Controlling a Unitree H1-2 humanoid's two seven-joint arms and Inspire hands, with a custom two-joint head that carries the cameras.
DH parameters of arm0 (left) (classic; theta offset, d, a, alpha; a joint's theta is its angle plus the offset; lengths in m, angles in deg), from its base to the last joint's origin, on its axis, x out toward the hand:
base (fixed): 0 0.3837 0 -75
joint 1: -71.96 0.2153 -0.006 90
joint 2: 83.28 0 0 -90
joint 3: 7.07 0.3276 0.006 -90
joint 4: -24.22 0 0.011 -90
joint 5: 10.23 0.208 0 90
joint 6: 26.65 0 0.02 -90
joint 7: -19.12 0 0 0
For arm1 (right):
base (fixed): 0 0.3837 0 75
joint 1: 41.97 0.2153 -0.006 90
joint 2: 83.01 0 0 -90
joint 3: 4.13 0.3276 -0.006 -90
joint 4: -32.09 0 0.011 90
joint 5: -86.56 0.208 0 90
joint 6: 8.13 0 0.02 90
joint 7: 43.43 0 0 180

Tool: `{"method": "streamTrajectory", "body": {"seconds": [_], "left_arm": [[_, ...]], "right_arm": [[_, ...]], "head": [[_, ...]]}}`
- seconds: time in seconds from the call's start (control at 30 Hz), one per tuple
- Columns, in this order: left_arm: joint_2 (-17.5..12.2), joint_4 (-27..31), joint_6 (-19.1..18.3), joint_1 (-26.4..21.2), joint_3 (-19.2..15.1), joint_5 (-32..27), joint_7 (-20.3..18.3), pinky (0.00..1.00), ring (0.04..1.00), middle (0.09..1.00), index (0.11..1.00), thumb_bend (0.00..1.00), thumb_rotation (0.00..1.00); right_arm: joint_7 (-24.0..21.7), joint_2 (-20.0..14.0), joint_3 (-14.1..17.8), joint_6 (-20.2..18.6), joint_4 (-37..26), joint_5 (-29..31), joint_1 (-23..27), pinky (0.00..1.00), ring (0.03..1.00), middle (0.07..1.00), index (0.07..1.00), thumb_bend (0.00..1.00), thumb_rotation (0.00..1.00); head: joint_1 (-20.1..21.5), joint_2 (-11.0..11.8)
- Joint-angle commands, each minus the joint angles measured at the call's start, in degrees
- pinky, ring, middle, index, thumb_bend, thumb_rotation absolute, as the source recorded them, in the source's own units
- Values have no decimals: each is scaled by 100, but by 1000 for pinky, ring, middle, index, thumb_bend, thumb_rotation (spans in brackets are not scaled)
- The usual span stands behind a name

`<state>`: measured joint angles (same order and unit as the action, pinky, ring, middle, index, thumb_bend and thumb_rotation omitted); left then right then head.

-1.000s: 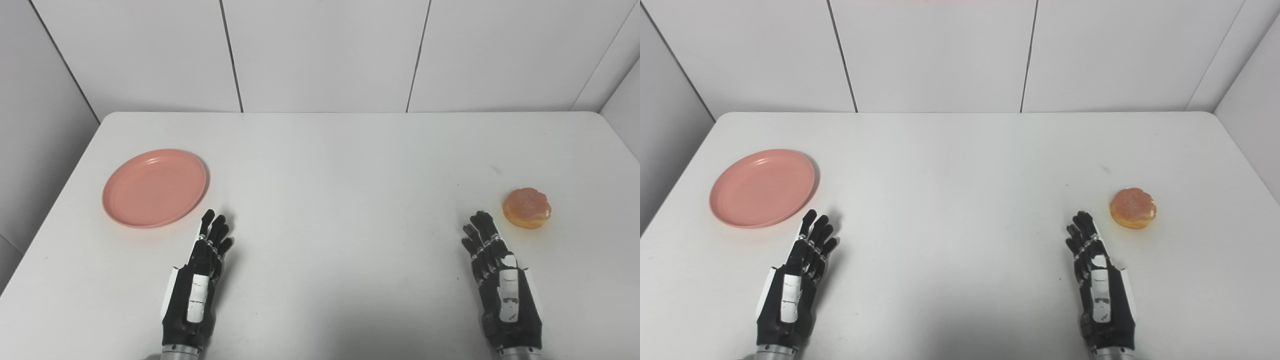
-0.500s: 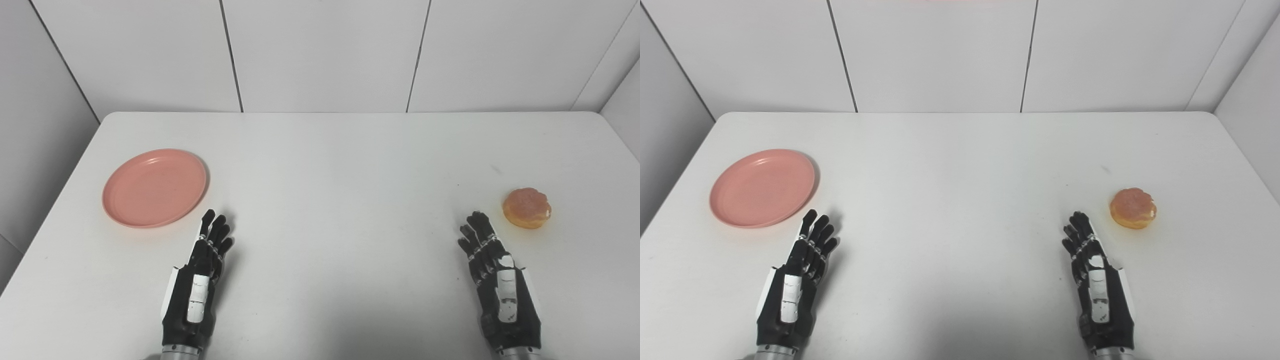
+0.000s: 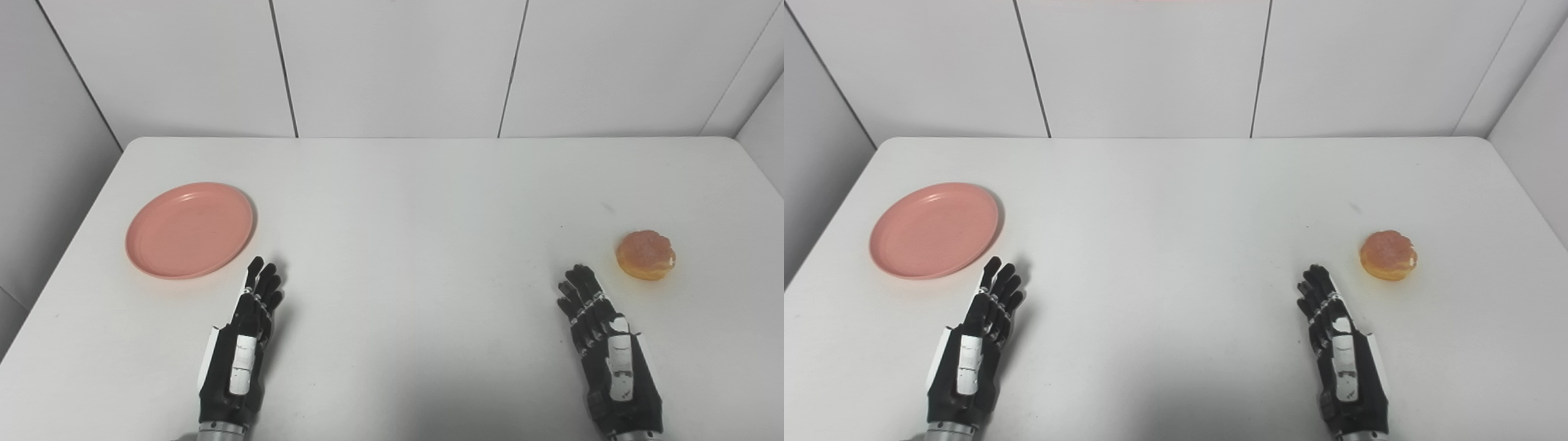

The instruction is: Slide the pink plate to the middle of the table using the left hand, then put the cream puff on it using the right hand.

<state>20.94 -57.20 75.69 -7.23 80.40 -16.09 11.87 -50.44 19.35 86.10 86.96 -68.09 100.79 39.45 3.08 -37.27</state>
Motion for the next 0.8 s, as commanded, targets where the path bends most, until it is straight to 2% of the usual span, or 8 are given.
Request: {"method": "streamTrajectory", "body": {"seconds": [0.0, 0.2, 0.3, 0.47, 0.77], "left_arm": [[-56, -118, -24, 318, 42, 115, 49, 984, 984, 984, 1000, 957, 915], [74, -226, 96, 330, 181, 315, 132, 980, 986, 991, 1000, 947, 913], [162, -321, 192, 315, 283, 422, 197, 984, 993, 993, 1000, 937, 913], [252, -491, 385, 275, 446, 615, 331, 1000, 1000, 1000, 1000, 881, 936], [303, -617, 378, 247, 624, 731, 559, 1000, 995, 998, 1000, 917, 942]], "right_arm": [[-48, -38, -5, -162, 67, 32, -84, 983, 954, 953, 930, 859, 955], [-179, -163, 112, -86, 262, 222, -80, 995, 960, 957, 928, 865, 952], [-278, -245, 203, -12, 440, 350, -55, 1000, 964, 961, 933, 865, 953], [-484, -364, 301, 133, 695, 477, -21, 1000, 982, 977, 957, 831, 980], [-583, -420, 375, 145, 908, 514, -11, 1000, 996, 989, 971, 813, 996]], "head": [[-107, 66], [-541, 245], [-870, 404], [-1067, 575], [-1246, 790]]}}
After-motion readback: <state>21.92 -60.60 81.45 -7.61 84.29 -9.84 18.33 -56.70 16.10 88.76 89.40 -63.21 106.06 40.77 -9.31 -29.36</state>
